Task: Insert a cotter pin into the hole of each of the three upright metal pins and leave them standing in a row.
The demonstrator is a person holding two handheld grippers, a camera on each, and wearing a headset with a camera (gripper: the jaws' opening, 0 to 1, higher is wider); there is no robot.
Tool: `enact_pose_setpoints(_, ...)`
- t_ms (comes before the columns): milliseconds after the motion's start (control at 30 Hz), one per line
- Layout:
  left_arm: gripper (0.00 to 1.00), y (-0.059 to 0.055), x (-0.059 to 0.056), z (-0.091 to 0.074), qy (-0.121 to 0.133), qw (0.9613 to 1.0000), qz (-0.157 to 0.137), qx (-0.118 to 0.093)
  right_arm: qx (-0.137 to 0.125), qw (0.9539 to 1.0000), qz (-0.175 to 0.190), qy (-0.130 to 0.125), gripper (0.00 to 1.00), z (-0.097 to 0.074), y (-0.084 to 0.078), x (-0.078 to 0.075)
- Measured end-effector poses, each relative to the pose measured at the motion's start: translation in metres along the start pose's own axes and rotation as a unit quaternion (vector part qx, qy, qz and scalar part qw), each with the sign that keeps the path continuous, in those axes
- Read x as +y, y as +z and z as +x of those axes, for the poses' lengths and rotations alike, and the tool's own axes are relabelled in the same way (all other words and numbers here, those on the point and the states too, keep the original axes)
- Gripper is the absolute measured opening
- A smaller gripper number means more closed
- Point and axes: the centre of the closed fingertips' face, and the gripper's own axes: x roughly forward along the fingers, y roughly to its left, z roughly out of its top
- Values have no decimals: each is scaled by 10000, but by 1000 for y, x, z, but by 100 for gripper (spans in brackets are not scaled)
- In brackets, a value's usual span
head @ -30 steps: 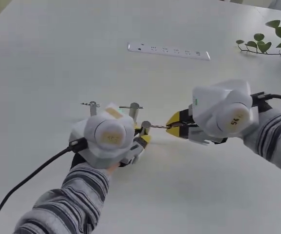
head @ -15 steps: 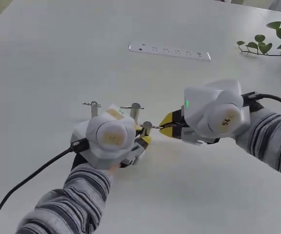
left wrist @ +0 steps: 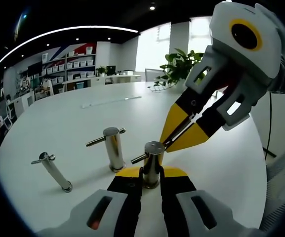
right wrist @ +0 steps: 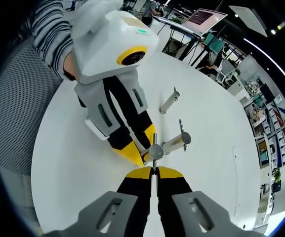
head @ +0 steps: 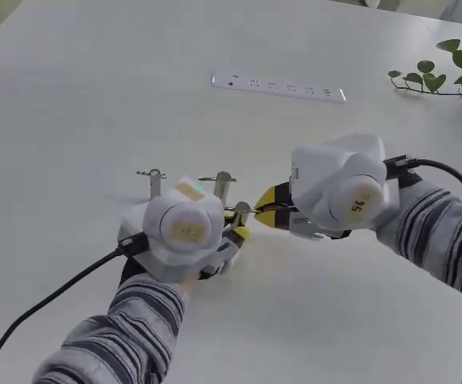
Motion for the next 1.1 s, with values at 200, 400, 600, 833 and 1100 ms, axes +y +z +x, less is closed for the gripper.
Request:
enact_pose_setpoints(200,10,-1,0,0,12,10000,-25,-3,-20,10000,18,-6,0,1,1,0)
enact_pose_setpoints(400,10,-1,0,0,20,10000,-41,-6,-15,10000,-14,-24,0,2,2,0)
enact_pose_setpoints(600,10,-1,0,0,26,10000,-65,-4,-38,9999,76,-102,5,-7,3,-3)
enact_pose_setpoints(833,10,-1,0,0,39,9999,-124,-3,-109,9992,377,-101,0,-10,1,-3)
enact_pose_setpoints(1100,10,-1,1,0,60,9999,-159,-10,-193,9986,487,-99,0,-7,7,-3)
